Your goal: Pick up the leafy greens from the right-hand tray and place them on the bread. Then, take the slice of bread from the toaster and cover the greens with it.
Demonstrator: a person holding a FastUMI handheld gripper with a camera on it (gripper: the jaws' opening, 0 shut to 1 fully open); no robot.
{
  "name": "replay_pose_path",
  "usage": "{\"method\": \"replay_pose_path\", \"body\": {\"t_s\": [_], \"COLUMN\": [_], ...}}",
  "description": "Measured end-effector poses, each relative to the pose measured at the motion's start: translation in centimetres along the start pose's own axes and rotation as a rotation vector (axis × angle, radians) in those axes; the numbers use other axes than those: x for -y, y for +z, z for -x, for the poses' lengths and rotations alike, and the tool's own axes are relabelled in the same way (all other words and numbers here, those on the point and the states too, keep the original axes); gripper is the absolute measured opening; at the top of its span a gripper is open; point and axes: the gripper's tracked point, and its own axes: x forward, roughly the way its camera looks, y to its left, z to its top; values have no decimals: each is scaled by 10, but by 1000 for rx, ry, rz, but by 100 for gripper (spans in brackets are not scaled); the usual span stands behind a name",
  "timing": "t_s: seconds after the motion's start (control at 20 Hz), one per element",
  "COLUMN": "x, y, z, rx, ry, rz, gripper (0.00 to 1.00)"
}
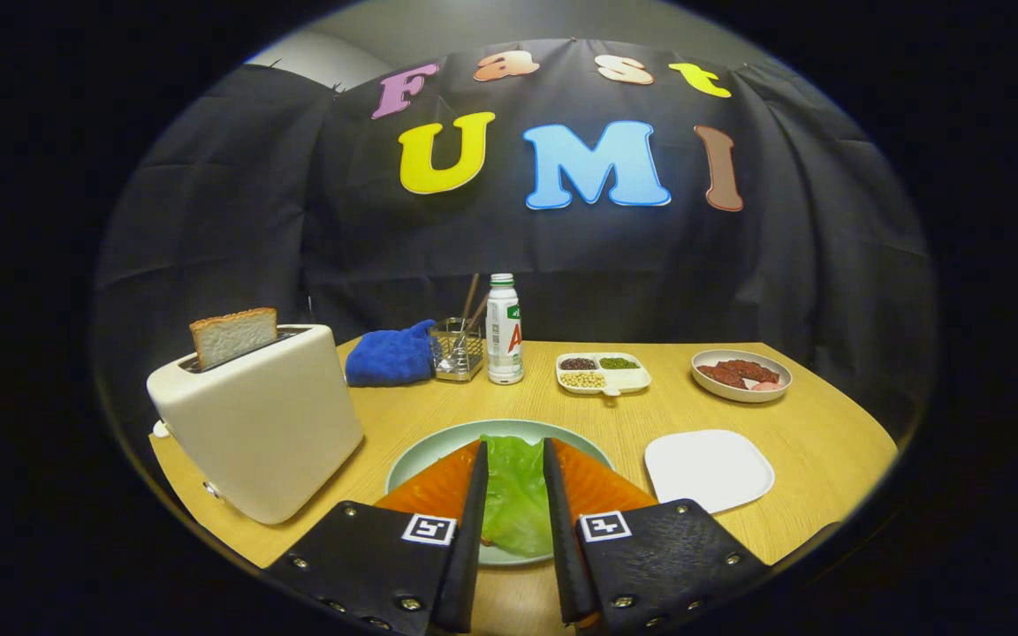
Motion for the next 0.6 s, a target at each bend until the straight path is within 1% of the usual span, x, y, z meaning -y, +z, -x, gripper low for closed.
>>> {"method": "replay_pose_path", "body": {"t_s": [0.15, 0.45, 0.6], "x": [-17, -79, -108], "y": [3, 13, 26], "z": [9, 31, 44], "rx": [2, 14, 47], "ry": [-17, 86, 123], "rz": [-21, 15, 27], "gripper": [37, 37, 37]}}
